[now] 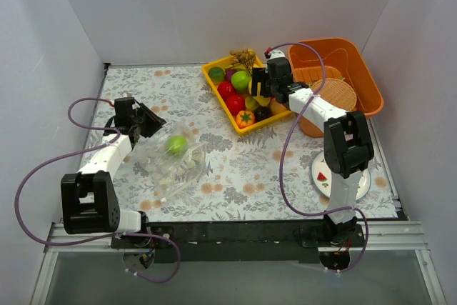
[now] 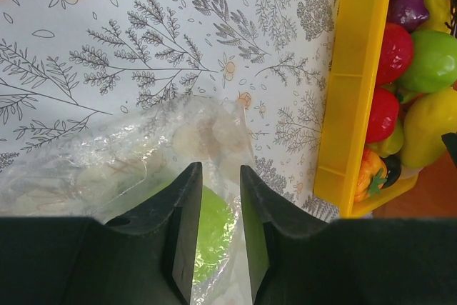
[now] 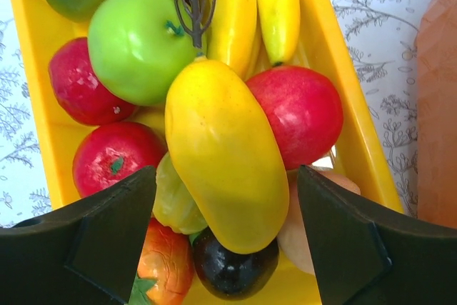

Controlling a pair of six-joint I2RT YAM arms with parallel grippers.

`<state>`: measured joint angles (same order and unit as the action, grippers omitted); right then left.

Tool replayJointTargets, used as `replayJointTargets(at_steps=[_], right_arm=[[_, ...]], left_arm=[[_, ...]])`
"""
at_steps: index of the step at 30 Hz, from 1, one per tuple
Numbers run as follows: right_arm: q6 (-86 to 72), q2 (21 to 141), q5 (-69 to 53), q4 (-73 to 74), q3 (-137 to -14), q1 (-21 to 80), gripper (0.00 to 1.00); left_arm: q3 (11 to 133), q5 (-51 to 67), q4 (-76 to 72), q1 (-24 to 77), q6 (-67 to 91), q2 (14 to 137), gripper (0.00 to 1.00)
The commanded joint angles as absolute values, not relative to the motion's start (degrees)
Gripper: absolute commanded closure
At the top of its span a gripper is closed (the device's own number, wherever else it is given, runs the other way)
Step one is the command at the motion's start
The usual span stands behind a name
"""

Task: Open the zip-top bag and remove the fake food

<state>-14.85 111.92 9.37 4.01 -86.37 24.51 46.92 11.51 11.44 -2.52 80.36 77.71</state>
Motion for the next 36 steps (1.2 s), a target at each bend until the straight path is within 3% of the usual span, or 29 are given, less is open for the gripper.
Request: replayJointTargets(at_steps=[1,5,11,15,20,30,33,36], right_arm=[[-16.2,106.7,10.6,6.9,-87.3,26.0,0.16],[-16.7,97.6,9.5,5.4,-79.1,31.1,0.23],[-22.3,84.0,4.8,-9.1,-58.0,43.5,0.35],[-25.0,82.2,3.4,-15.8,-52.1,53.5,0.42],[-28.8,88.3,-1.7,-22.0,-52.3,57.3,0.51],[-34.3,101.0,-4.7,-25.7,-59.1,64.3,0.50],[-35.9,103.9,-3.2,-25.8,-59.7,64.7,0.47],[-36.0,105.3,-0.4,-25.8,-60.1,64.7,0.36]], left_arm=[[49.9,12.6,10.3,-2.9,79.4,78.7,0.73],[49.7,11.2,9.8,-2.6,81.2,79.7,0.81],[48.0,8.4,9.2,1.0,83.6,79.1,0.89],[46.3,8.7,8.0,2.3,84.8,79.7,0.92],[43.7,8.5,6.7,3.4,86.8,81.1,0.98],[37.1,8.1,4.0,3.8,87.5,79.7,1.00],[35.5,8.3,3.8,3.9,87.5,79.0,1.00],[33.8,8.6,3.1,4.1,87.5,78.3,1.00]])
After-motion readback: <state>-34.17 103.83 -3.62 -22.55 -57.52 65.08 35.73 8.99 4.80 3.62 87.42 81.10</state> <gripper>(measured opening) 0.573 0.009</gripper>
